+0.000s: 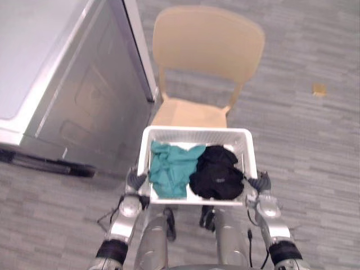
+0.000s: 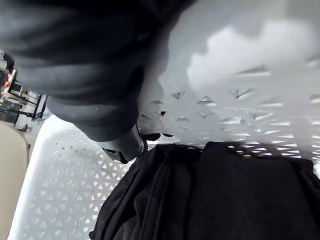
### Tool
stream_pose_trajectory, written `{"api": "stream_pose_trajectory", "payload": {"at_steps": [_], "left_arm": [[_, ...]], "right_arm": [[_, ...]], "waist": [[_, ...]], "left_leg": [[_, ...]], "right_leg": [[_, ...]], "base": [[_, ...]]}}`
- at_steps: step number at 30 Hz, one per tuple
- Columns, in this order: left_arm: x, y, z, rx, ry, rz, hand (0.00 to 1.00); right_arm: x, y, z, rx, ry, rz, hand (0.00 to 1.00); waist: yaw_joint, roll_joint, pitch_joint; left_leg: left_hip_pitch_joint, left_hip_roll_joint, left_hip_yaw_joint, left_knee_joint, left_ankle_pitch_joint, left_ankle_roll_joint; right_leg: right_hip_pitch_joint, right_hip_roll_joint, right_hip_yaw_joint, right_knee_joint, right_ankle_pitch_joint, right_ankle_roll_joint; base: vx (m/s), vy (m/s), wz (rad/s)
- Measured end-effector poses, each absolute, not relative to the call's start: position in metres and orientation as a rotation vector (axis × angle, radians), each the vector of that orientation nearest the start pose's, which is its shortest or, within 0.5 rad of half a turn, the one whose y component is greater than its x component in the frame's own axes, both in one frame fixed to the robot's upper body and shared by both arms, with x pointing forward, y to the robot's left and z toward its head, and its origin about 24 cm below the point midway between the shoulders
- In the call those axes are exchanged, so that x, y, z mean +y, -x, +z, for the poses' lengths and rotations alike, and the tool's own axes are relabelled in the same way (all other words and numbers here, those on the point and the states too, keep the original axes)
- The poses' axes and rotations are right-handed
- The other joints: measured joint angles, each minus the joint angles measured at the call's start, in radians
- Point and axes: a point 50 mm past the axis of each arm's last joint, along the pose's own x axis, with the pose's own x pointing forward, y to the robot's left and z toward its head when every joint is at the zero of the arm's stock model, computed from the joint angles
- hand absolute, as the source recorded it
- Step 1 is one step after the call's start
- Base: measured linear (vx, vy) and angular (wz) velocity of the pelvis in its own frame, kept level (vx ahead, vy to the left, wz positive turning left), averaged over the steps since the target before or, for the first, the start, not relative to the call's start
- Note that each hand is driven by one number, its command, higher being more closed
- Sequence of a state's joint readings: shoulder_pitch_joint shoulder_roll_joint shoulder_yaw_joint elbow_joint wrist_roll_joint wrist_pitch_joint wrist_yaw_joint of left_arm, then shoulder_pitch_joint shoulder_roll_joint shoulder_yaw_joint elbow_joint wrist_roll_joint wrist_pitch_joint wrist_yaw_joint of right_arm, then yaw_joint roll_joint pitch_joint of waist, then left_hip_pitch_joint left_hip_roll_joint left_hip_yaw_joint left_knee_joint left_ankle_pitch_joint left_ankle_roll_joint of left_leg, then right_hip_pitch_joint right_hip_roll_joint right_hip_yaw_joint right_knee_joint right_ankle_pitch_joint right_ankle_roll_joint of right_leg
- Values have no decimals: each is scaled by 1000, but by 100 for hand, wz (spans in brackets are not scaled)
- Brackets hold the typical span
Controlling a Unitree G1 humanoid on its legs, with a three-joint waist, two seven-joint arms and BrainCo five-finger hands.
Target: Pick up the laundry basket with both hands and put the clothes into the washing machine.
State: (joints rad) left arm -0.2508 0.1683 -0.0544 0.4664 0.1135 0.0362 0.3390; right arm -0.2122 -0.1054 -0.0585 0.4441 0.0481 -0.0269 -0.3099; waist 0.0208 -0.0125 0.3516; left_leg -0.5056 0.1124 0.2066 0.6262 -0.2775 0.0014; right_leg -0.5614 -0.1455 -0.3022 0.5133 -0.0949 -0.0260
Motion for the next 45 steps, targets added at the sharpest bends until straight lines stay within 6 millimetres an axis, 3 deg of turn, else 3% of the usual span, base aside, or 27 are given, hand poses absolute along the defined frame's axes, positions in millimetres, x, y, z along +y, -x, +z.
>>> {"api": "stream_pose_trajectory", "payload": {"at_steps": [2, 7, 9, 13, 18, 19, 23, 30, 35, 40, 42, 45], "left_arm": [[189, -311, 27, 129, -296, 333, 0], [193, -343, 71, -5, -232, 425, 0], [193, -356, 100, -107, -213, 434, 0], [194, -363, 122, -190, -206, 448, 0], [199, -360, 127, -225, -187, 469, 0], [202, -356, 128, -237, -167, 482, 0], [211, -343, 117, -227, -136, 509, 0], [246, -305, 90, -188, -64, 653, 0], [262, -280, 85, -222, 4, 717, 0], [253, -260, 66, -189, 61, 723, 0], [251, -250, 52, -138, 63, 726, 0], [247, -225, 20, -12, 60, 712, 0]], "right_arm": [[-186, -299, 19, 135, 52, -353, 0], [-170, -318, 44, 43, -17, -332, 0], [-167, -326, 57, 1, -42, -331, 0], [-165, -330, 69, -45, -63, -333, 0], [-165, -329, 76, -75, -82, -352, 0], [-167, -328, 85, -115, -104, -364, 0], [-171, -321, 99, -197, -125, -373, 0], [-202, -295, 97, -265, -134, -421, 0], [-211, -284, 104, -328, -124, -401, 0], [-215, -269, 89, -284, -84, -380, 0], [-215, -260, 83, -270, -61, -359, 0], [-216, -239, 59, -174, -1, -335, 0]], "waist": [[20, 0, 23], [19, -2, 43], [19, -2, 50], [19, -2, 55], [19, -8, 63], [19, -8, 71], [19, -9, 87], [23, -10, 91], [30, -10, 91], [50, -10, 91], [48, -10, 91], [49, -10, 89]], "left_leg": [[-59, 28, 13, 21, -28, 4], [-168, 62, 8, 67, -28, 2], [-198, 68, 0, 68, -22, -5], [-220, 82, -8, 70, -13, -9], [-213, 82, -2, 52, -6, -13], [-208, 83, 2, 48, -6, -14], [-180, 81, 19, 37, -6, -14], [-105, 74, 20, 5, -6, -14], [-81, 67, 21, -18, -1, -22], [-8, 60, 24, -46, 0, -24], [22, 55, 24, -56, 0, -24], [99, 45, 18, -81, -6, -24]], "right_leg": [[-61, 12, -5, 19, 4, -6], [-147, 29, -27, 22, 26, -35], [-167, 37, -34, 13, 35, -43], [-177, 49, -48, -3, 46, -54], [-177, 55, -43, -10, 47, -55], [-177, 56, -39, -9, 47, -55], [-166, 56, -24, -7, 47, -55], [-100, 54, -26, -11, 27, -50], [-86, 50, -26, -12, 21, -52], [-25, 46, -27, -13, 3, -49], [2, 42, -29, -11, -6, -46], [72, 34, -35, -10, -36, -36]], "base": [[-188, -40, -8], [-145, -59, -8], [-75, -41, -1], [-12, -9, 0], [14, 0, -2], [34, 2, -8], [25, 6, -10], [5, -7, 4], [-14, -16, 3], [45, 1, 4], [53, 10, 9], [86, 4, 17]]}}
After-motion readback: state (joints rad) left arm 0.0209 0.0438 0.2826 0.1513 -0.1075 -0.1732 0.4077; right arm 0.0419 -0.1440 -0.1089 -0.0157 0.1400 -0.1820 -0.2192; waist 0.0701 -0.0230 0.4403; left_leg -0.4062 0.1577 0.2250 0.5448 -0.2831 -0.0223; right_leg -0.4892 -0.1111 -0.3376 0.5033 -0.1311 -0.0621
